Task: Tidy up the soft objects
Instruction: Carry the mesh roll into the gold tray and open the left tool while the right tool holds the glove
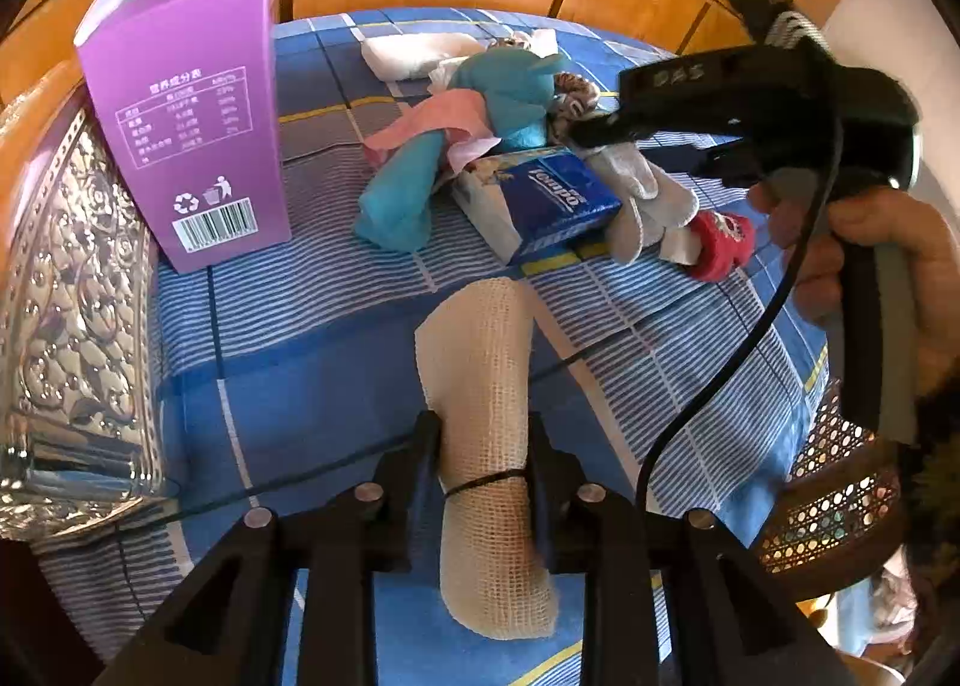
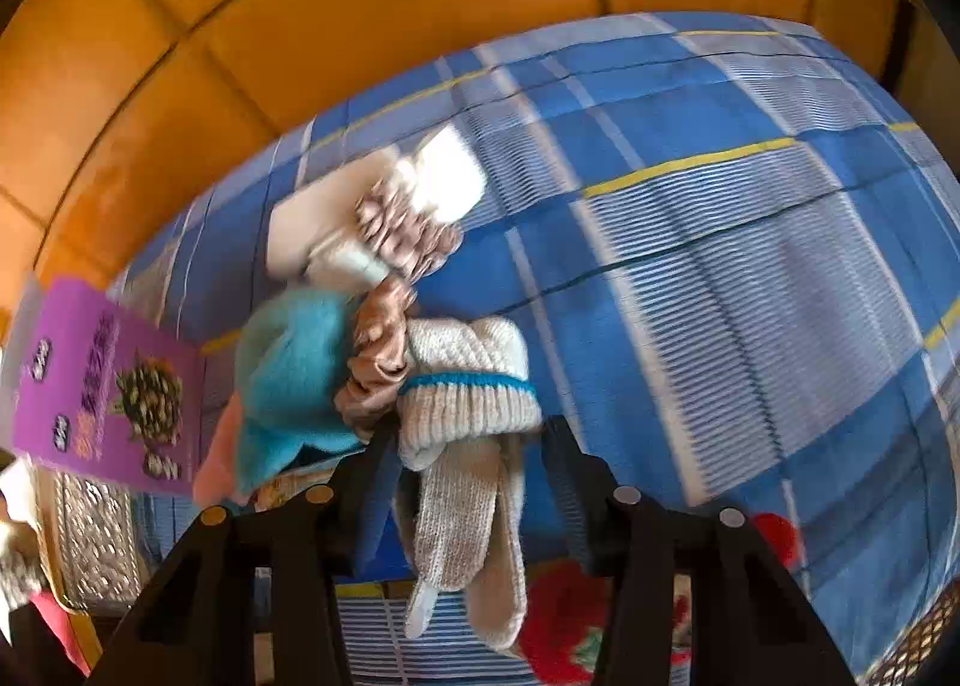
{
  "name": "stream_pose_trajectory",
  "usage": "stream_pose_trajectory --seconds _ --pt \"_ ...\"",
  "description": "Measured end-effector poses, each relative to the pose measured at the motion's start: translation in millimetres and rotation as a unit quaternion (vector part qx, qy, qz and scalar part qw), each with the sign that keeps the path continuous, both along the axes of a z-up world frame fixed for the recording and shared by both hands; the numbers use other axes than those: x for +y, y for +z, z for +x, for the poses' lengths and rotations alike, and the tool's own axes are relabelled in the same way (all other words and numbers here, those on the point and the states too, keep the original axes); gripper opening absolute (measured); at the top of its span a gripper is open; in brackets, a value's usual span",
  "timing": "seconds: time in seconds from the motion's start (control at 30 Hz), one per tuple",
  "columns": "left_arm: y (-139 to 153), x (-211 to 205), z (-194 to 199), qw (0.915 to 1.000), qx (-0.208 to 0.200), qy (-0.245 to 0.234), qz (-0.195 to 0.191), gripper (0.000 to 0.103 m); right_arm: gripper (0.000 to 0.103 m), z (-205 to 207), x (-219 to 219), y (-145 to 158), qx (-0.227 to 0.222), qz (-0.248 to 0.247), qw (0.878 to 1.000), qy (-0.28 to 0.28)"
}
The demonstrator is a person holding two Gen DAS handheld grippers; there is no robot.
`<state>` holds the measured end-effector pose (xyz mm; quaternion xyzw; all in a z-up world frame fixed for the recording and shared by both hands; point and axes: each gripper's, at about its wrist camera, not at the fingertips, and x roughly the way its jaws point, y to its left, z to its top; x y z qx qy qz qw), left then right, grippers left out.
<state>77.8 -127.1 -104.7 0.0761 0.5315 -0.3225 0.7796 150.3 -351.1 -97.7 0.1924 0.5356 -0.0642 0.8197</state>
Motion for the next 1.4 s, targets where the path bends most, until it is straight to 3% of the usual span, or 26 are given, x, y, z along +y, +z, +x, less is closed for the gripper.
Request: stream_pose_trajectory --seconds 0.07,0.17,0.27,0.53,0.73,0.9,1.0,1.1,1.27,1.4 --pt "0.5 2.2 -1.5 1.0 -0.008 -0.001 0.003 0.022 0.035 -3.1 -0.1 2.2 -0.006 0.0 1.0 -0.006" --pt "2.8 6.8 -4.0 0.9999 -0.01 0.0 0.0 0.02 0.034 -15.5 -9.8 7.2 -0.01 0.018 0.999 -0.032" --pt "2.4 16.6 -6.5 1.0 -0.007 0.0 0.0 0.019 0.034 -21.7 -24.2 3.0 0.009 -0.004 0.997 -0.077" --pt "57.0 13.1 0.6 0.9977 -0.046 -0.021 -0.044 0.018 0.038 -16.8 -13.3 -6.1 0.035 -0.034 0.998 -0.044" --pt "115.8 -21.1 47.8 0.9946 -0.083 -0.023 -0.059 0.018 0.038 -17.2 -21.1 -6.8 0.035 -0.031 0.998 -0.044" --pt "162.8 -24.7 114.6 0.9908 -0.109 0.046 -0.066 0.018 0.038 -5.4 -13.9 -4.4 0.034 -0.038 0.998 -0.036" --pt "184.4 13.6 145.6 0.9799 -0.138 0.124 -0.072 0.018 0.038 -4.2 -7.7 -4.5 0.034 -0.053 0.998 -0.026" --pt "189.9 75.3 155.4 0.9638 -0.153 0.206 -0.071 0.018 0.038 -2.9 -5.2 -4.6 0.035 -0.059 0.997 -0.024" --pt "175.5 165.7 114.3 0.9415 -0.176 0.281 -0.057 0.018 0.038 -2.2 0.3 -4.7 0.036 -0.072 0.997 -0.018" --pt "154.3 226.1 64.9 0.9271 -0.166 0.33 -0.064 0.018 0.038 -2.1 10.0 -6.4 0.04 -0.093 0.995 -0.009"
